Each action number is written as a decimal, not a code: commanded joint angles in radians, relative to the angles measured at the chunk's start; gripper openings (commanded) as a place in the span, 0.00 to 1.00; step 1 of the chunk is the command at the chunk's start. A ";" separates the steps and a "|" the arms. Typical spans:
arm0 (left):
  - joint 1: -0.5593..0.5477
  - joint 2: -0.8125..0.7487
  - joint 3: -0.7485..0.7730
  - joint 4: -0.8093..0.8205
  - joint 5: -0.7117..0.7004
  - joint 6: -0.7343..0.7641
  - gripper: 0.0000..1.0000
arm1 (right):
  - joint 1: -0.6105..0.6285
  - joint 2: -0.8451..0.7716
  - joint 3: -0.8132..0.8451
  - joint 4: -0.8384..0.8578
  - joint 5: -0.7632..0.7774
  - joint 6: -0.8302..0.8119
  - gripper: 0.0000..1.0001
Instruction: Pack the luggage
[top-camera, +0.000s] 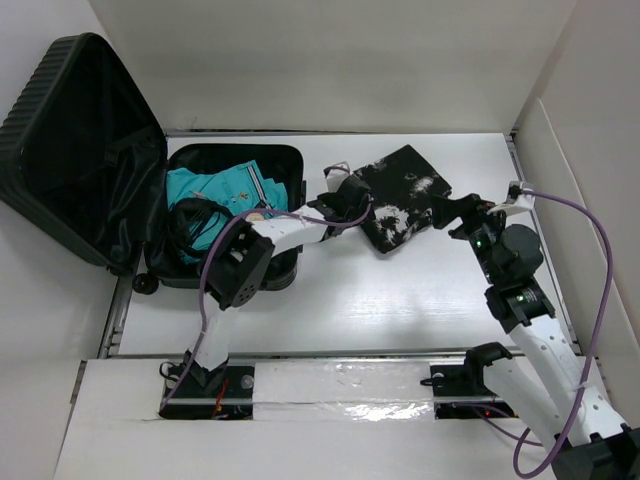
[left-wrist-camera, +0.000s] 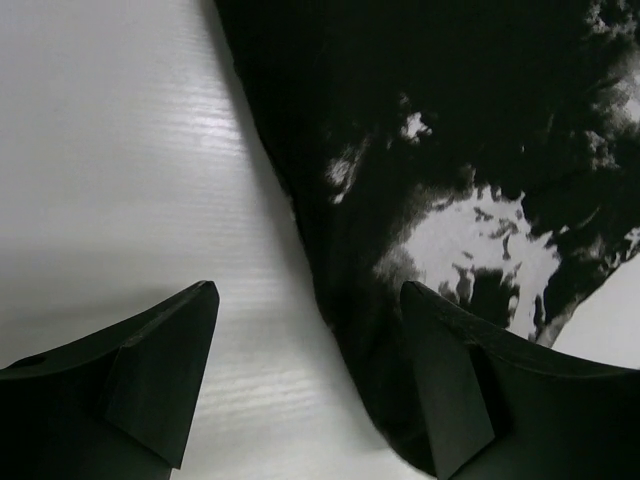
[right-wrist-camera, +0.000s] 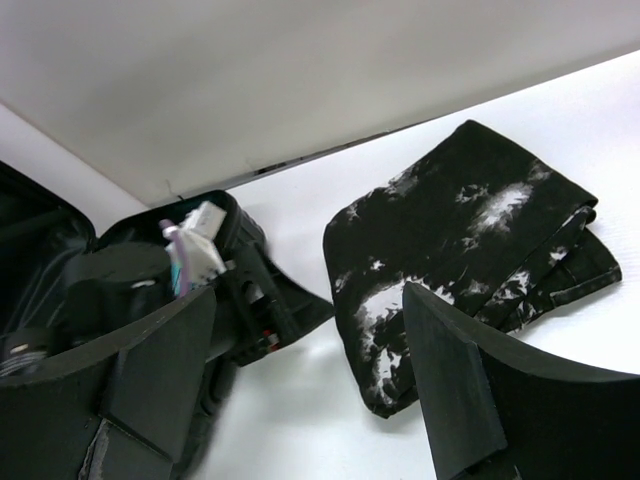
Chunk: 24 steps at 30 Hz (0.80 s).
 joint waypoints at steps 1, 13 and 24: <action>-0.004 0.060 0.103 0.013 -0.008 -0.030 0.71 | 0.007 0.003 -0.007 0.048 -0.038 -0.020 0.81; 0.005 0.322 0.308 -0.052 0.036 -0.020 0.63 | 0.007 0.028 -0.012 0.070 -0.073 -0.022 0.80; 0.063 0.232 0.356 0.050 0.197 0.223 0.00 | -0.011 0.017 -0.021 0.068 -0.057 -0.022 0.79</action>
